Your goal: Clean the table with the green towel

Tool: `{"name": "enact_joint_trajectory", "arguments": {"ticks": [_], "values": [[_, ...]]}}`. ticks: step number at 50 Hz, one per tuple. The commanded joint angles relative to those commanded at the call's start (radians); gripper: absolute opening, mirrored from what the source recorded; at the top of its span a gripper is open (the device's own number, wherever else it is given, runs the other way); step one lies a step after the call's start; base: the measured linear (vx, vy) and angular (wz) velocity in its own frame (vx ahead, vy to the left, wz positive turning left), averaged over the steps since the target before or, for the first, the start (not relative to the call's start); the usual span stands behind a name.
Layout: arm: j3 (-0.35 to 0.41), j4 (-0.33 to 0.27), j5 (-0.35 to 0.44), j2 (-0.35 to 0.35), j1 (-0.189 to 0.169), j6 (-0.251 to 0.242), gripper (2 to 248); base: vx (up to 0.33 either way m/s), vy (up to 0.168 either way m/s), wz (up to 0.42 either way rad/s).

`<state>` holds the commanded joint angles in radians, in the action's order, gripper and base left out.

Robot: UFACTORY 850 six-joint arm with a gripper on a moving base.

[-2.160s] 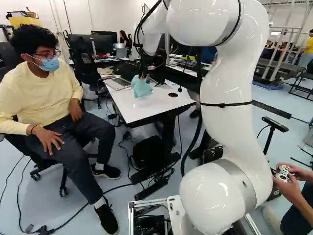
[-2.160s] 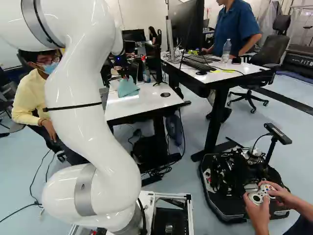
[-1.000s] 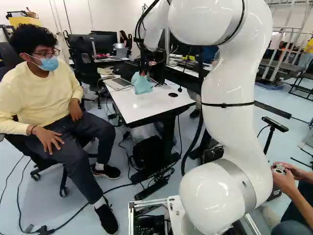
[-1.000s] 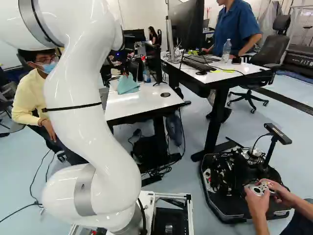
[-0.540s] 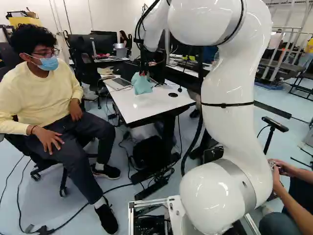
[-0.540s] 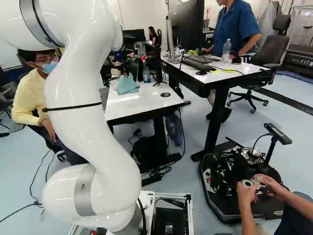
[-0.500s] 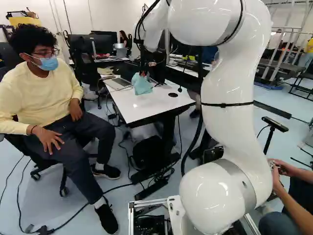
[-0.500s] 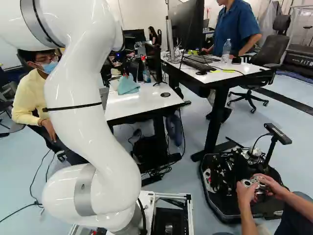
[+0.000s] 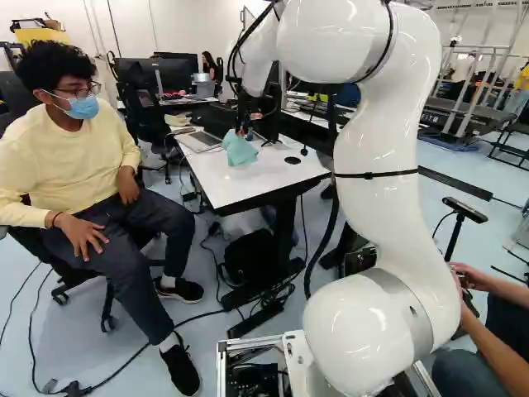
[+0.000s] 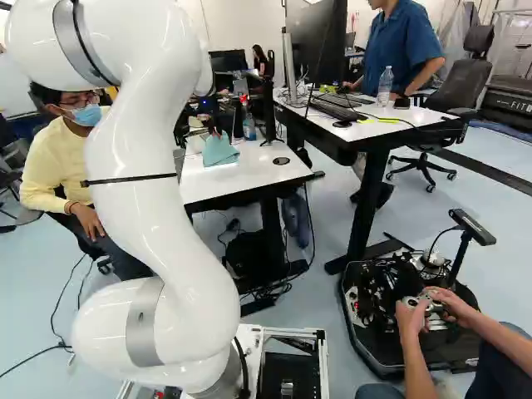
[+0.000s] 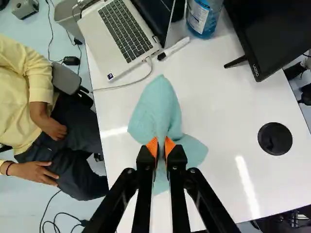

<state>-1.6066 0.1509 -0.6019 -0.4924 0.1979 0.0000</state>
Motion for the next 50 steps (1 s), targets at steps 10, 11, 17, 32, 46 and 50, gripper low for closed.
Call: {"name": "enact_joint_trajectory", "arguments": {"ticks": [10,11,17,32,46,50], "values": [[-0.013,0.0,0.027,-0.03,-0.001,0.0,44,0.0,0.0,0.0],[-0.014,0.0,0.029,-0.032,-0.001,0.0,44,0.0,0.0,0.0],[-0.015,0.0,0.045,-0.045,-0.001,0.0,44,0.0,0.0,0.0],[-0.017,0.0,0.075,-0.076,-0.001,0.0,44,0.0,0.0,0.0],[-0.02,0.0,0.105,-0.105,-0.001,0.0,44,0.0,0.0,0.0],[-0.02,0.0,0.117,-0.112,-0.001,0.0,44,0.0,0.0,0.0]]}}
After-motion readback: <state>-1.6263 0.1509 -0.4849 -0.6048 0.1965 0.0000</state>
